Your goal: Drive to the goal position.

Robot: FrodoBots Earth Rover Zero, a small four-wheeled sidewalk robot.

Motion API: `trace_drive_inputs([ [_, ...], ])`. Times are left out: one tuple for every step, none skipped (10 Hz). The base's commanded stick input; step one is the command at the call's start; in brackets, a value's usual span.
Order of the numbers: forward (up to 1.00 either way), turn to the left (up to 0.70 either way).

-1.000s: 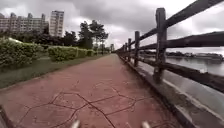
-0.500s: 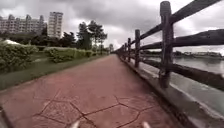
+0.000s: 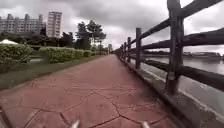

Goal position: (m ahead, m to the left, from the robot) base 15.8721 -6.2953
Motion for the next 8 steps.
trace_drive_inputs([
  [0.50,0.00],
  [0.50,0.00],
  [0.50,0.00],
  [0.50,0.00],
  [0.50,0.17],
  [0.50,0.50],
  [0.50,0.50],
  [0.50,0.50],
])
